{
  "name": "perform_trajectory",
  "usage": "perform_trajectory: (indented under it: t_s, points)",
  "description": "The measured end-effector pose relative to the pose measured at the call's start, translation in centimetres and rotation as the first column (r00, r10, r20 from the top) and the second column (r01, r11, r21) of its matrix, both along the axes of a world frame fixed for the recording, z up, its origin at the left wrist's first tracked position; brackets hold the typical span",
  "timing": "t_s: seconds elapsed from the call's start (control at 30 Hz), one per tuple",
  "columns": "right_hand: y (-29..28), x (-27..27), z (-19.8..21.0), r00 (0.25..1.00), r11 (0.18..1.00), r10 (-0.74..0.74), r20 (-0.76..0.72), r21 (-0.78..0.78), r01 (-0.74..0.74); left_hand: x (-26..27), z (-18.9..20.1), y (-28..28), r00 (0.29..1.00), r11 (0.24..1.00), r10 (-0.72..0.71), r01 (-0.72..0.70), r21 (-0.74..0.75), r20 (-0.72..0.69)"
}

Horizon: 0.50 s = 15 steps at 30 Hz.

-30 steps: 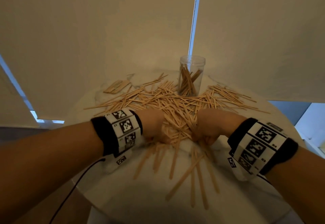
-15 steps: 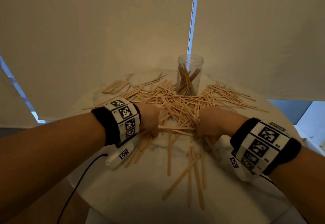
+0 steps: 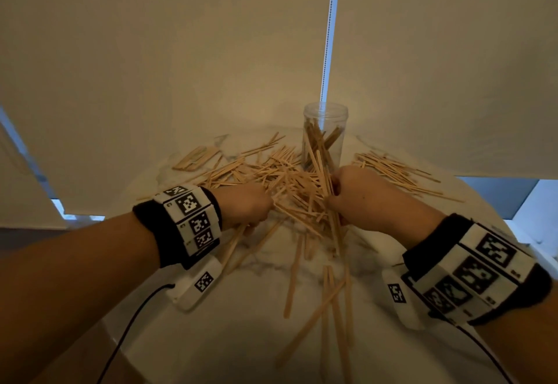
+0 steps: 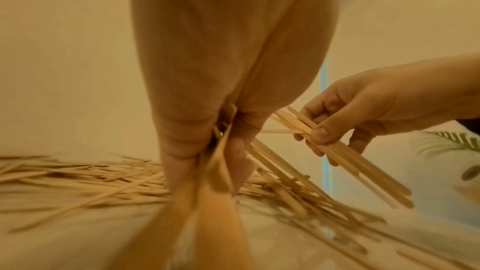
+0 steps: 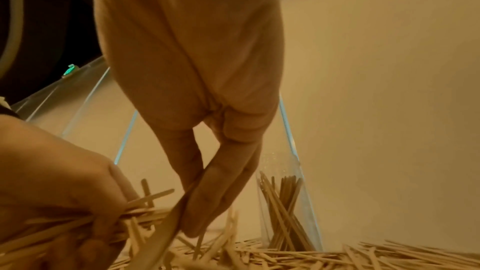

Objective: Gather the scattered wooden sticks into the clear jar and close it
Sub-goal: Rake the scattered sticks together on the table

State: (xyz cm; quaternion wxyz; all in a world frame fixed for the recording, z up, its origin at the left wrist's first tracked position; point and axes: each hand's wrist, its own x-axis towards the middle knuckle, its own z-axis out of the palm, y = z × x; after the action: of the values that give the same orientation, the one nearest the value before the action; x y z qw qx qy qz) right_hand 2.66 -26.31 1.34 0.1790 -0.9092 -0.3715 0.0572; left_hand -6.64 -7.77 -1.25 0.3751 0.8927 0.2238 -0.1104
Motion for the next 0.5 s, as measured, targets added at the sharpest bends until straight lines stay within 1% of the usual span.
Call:
perform_trajectory:
  t_s: [0.03,0.1,0.23,0.33,0.43,0.47,0.5]
  points:
    - [0.4,0.1,0.1,1.0,1.0,0.006,0.017,0.019,-0.006,0.0,0.2,-0.2,0.996,0.99,0.062,-0.055,-0.128,0.056]
    - [1.4,0.3,0.1,0.999,0.999,0.017,0.031,0.034,-0.019,0.2,0.4,-0.2,0.978,0.948,0.163,-0.119,-0.295,0.13]
    - [3.4,0.8,-0.6,0.998,0.999,0.046,0.043,0.021,-0.047,1.1,1.2,-0.1,0.933,0.886,0.272,-0.148,-0.439,0.234]
    - [4.9,0.9,-0.9,0.997,0.996,0.074,0.026,0.045,-0.075,2.0,1.5,-0.1,0.894,0.884,0.306,-0.14,-0.446,0.327]
    - [6.2,0.9,-0.7,0.995,0.991,0.095,0.0,0.095,-0.095,2.9,1.2,-0.1,0.855,0.928,0.286,-0.134,-0.348,0.432]
    - [6.4,1.0,-0.6,0.995,0.988,0.101,-0.009,0.121,-0.099,3.2,1.1,-0.2,0.837,0.928,0.305,-0.154,-0.339,0.455]
    - [6.7,1.1,-0.5,0.994,0.984,0.106,-0.014,0.147,-0.103,3.7,0.9,-0.1,0.805,0.914,0.351,-0.182,-0.364,0.479]
